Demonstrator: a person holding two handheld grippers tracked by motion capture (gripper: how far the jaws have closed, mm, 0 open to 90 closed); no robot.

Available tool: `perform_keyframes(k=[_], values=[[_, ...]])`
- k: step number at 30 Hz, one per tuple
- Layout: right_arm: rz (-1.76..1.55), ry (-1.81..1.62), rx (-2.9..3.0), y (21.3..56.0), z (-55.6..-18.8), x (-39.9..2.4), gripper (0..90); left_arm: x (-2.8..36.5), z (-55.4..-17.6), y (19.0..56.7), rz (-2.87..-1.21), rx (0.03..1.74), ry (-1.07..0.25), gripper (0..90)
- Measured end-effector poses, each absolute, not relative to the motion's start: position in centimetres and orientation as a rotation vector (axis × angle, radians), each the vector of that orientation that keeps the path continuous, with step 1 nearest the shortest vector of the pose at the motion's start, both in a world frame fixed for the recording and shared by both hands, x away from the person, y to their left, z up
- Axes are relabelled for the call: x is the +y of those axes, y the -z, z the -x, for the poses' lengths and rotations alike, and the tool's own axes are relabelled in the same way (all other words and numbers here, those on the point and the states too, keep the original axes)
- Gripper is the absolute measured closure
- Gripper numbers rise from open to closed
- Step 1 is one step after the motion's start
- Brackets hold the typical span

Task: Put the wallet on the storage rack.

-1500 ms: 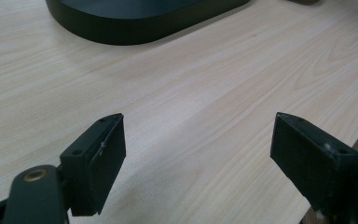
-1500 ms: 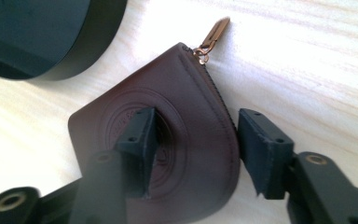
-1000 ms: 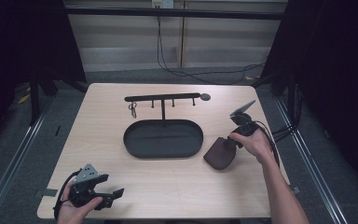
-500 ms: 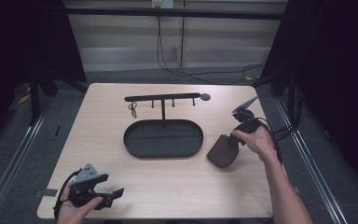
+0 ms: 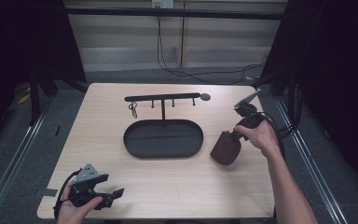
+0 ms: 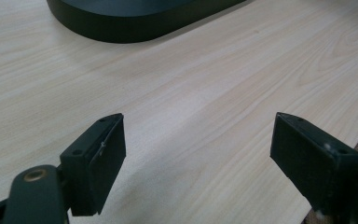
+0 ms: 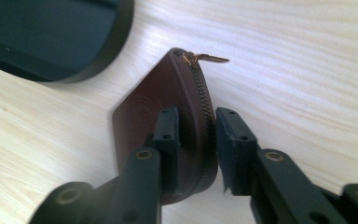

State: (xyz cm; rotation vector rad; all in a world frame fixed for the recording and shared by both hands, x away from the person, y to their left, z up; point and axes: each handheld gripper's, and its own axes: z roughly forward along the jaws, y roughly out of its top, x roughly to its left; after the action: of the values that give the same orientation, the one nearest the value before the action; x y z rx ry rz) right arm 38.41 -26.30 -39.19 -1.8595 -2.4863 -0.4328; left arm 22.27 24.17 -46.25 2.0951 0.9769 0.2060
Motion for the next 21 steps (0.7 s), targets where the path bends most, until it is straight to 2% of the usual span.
perform_keyframes(k=[21], values=[[1.868,0.357,-2.56,36.2,-38.5,-25.0,74.4,24.1,-22.3,46.3,-2.1,0.971,-0.202,18.2]])
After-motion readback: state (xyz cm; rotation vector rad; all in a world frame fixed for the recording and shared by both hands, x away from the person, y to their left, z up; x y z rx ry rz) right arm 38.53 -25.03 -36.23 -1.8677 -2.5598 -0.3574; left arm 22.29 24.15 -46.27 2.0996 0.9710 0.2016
